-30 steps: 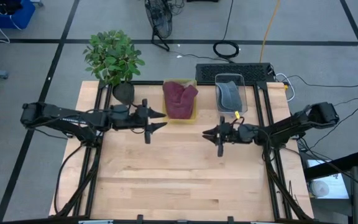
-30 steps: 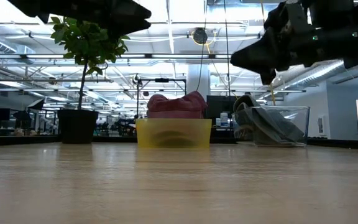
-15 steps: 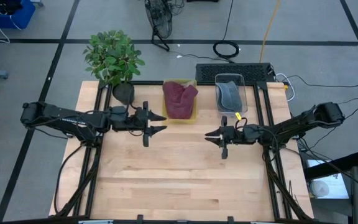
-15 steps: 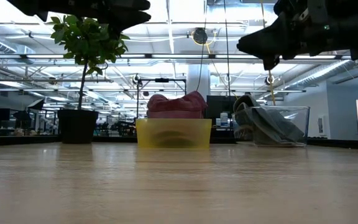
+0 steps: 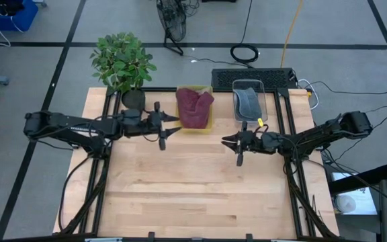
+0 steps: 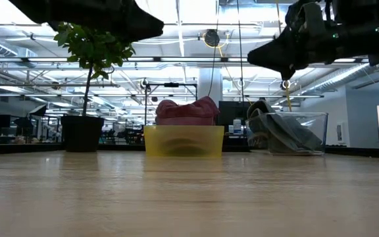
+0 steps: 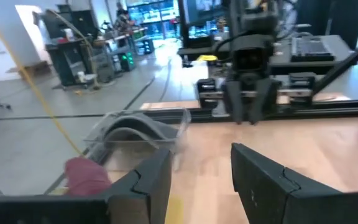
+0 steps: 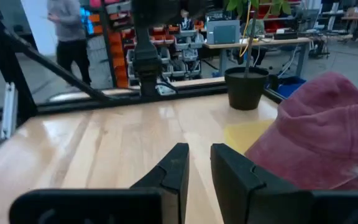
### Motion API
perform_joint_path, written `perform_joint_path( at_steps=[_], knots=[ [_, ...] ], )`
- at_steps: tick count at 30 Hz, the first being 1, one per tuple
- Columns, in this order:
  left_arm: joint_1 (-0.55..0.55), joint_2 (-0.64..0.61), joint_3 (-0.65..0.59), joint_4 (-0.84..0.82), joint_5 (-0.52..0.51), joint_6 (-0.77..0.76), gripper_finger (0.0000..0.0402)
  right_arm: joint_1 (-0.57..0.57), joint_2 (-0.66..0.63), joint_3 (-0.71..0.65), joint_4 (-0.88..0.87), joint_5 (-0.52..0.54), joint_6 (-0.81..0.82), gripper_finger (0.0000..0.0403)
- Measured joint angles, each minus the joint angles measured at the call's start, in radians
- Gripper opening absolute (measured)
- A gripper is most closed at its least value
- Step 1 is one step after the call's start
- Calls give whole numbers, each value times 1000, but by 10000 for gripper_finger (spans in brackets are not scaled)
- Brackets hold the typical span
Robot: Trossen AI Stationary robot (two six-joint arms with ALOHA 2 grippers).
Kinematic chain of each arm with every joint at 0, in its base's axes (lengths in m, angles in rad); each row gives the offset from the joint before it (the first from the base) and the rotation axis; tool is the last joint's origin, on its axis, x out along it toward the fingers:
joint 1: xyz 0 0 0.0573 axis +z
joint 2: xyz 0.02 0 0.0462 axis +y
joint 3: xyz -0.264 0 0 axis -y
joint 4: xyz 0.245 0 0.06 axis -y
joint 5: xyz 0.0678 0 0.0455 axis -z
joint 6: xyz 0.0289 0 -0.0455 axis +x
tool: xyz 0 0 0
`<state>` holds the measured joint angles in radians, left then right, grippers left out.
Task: Pick & Place hat
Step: Return to Home Position
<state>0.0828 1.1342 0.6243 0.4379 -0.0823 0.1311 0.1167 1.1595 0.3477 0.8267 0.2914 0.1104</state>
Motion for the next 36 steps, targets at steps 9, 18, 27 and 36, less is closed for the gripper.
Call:
perform_joint_path(
  at_steps=[9, 18, 27, 36],
  knots=[
    [92, 93, 0, 46, 38, -21, 168, -31, 1, 0, -38, -1, -146, 54],
    [103, 154, 0, 141, 57, -27, 168, -38, -42, 0, -56, -4, -144, 54],
    [81, 142, 0, 97, 81, -59, 168, -37, -158, -1, -141, -4, -82, 54],
    [50, 33, -89, 95, 119, -128, 168, -36, -387, -3, -404, -6, 28, 54]
  ],
)
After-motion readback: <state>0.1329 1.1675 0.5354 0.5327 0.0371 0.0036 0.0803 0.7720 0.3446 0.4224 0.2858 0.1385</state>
